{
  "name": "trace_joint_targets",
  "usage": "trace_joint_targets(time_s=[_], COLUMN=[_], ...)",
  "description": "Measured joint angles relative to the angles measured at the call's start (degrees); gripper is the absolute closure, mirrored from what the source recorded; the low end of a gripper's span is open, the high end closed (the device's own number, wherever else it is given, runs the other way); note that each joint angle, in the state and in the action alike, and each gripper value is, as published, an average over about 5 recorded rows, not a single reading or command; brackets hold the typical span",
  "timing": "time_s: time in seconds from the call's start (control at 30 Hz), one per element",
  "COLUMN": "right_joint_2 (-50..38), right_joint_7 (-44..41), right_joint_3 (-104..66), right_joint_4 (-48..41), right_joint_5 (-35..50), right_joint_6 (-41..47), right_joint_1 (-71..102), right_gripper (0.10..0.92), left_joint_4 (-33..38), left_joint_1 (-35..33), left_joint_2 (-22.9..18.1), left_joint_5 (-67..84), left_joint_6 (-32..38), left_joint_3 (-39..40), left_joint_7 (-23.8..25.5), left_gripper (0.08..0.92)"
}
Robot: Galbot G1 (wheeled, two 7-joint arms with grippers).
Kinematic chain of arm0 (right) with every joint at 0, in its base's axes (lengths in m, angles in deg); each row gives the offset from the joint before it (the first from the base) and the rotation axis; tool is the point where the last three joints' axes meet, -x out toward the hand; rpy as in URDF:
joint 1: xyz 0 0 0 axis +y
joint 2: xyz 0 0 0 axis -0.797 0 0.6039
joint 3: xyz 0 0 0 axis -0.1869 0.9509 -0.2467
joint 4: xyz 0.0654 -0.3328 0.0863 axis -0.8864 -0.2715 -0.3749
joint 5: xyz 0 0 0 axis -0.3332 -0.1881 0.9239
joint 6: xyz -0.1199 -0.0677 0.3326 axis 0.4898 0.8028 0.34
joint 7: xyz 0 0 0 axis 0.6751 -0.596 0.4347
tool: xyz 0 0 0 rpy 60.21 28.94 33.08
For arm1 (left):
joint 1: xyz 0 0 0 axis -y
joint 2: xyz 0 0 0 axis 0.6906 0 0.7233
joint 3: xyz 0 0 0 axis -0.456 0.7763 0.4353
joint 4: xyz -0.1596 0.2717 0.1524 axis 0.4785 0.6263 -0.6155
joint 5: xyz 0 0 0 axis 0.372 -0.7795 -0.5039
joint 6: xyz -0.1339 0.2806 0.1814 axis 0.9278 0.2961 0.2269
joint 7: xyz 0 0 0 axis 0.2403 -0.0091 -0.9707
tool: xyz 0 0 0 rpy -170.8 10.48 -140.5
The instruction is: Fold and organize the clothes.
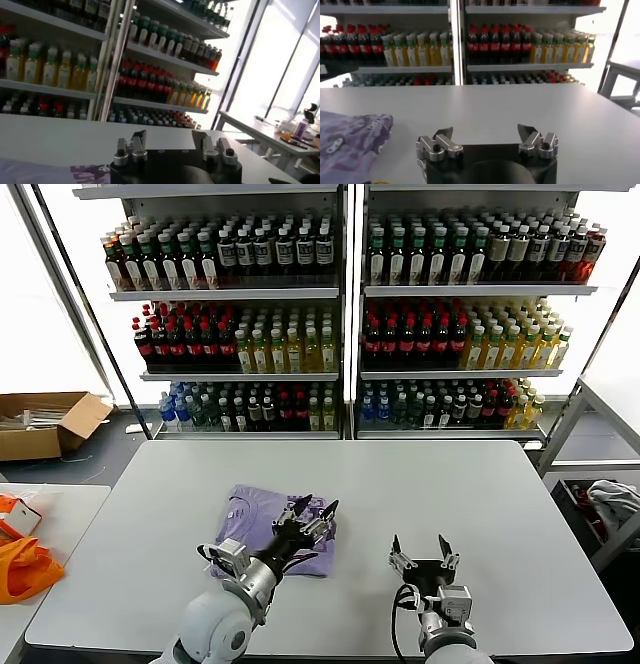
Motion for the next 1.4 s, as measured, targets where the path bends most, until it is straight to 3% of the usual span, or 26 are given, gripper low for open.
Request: trace_joint_targets(time_s=[0.27,0.67,1.03,1.23,1.4], right_joint_2=[0.9,6.8,11.3,12.0,12.6], right_joint_7=[3.1,7.6,10.7,12.0,12.1], right_joint_3=[2.8,3.6,5.0,5.3,5.5], right_joint_4=[-1.7,-10.4,-17.2,-19.7,-21.3], right_joint_5=[17.3,39.2,45.0,45.0,44.1], right_joint_6=[2.2,2.1,1.4,1.4,1.8], right_joint_1=[-6.6,-18.2,-23.5,-24.3,-25.0], right_gripper=[0.203,0.203,0.209,0.315,0.351], left_joint_4=[1.8,2.7,2.6,2.8,2.8], left_joint_1=[-1.7,-5.8,-7.8,-8.5,-8.7], left_joint_2=[0.6,-0.3,-0.6,-0.5,-0.8], left_joint_5=[-3.6,-9.8,-11.8,-12.2,-12.4], left_joint_6=[-1.8,-3.9,-5.4,-5.6,-5.8], left_joint_3=[-3.8,-6.7,-7.3,-7.7,-7.6], left_joint_7=[-4.3,-7.2,-8.2,-8.5,-8.6], left_gripper=[0.187,0.177,0.177,0.177,0.177])
